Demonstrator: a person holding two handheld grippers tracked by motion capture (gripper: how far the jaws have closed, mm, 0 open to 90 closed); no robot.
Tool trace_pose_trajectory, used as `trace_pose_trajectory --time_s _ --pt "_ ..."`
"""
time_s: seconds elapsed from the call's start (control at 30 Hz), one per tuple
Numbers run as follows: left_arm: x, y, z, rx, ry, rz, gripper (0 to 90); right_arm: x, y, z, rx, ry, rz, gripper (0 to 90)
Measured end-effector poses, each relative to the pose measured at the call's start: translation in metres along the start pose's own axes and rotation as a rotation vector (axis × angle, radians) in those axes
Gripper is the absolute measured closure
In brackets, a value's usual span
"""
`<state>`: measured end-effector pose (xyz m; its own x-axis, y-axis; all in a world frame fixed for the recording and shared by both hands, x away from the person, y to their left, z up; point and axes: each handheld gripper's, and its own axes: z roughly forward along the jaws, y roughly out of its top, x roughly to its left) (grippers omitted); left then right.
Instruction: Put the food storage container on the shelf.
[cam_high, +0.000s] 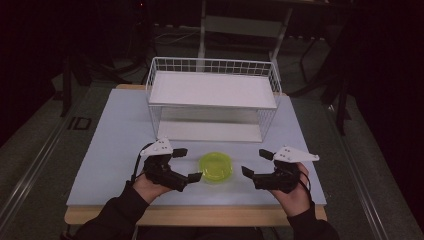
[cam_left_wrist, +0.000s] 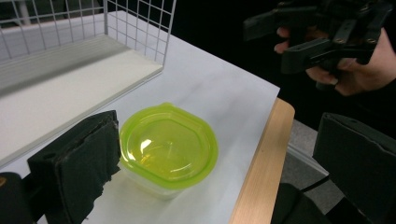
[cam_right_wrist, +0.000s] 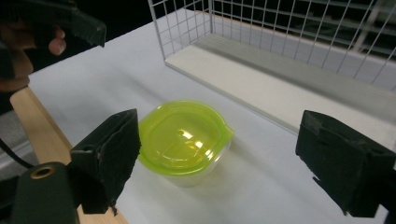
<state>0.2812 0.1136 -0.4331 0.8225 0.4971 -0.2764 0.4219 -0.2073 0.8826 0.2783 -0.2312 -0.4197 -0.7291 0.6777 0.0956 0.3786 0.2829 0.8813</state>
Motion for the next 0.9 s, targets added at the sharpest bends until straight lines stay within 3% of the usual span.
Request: trace_pose_trajectory --time_s 0.1,0.23,0.3,0.4,0.43,0.5,0.57,0.73,0.8,0.9 --pt "0.007 0.001 0.007 0.016 0.008 -0.056 1.4 -0.006 0.0 0.009 0.04 0.019 0.057 16.2" --pt "0.013 -0.001 0.017 0.033 0.017 -0.094 1.5 -0.013 -0.002 0.022 0.093 0.025 0.128 20.7" --pt "0.017 -0.003 0.023 0.051 0.008 -0.139 1.5 -0.018 -0.003 0.028 0.116 0.04 0.179 23.5" --pt "0.021 -0.007 0.031 0.068 0.016 -0.206 5.9 -0.025 -0.005 0.037 0.165 0.069 0.246 34.4" --pt "0.021 -0.007 0.031 0.068 0.016 -0.206 6.0 -0.025 -0.005 0.037 0.165 0.069 0.246 34.4" --pt "0.027 -0.012 0.035 0.067 0.02 -0.274 8.6 -0.031 -0.007 0.047 0.22 0.117 0.329 41.1" --pt "0.031 -0.016 0.037 0.076 0.037 -0.316 14.6 -0.034 -0.009 0.054 0.247 0.133 0.369 42.4" --pt "0.039 -0.026 0.044 0.118 0.037 -0.383 16.4 -0.038 -0.012 0.07 0.297 0.143 0.425 45.1" --pt "0.042 -0.03 0.047 0.134 0.046 -0.416 21.5 -0.039 -0.014 0.075 0.317 0.156 0.448 45.3" --pt "0.046 -0.036 0.053 0.153 0.045 -0.469 26.7 -0.04 -0.016 0.083 0.34 0.149 0.447 45.3"
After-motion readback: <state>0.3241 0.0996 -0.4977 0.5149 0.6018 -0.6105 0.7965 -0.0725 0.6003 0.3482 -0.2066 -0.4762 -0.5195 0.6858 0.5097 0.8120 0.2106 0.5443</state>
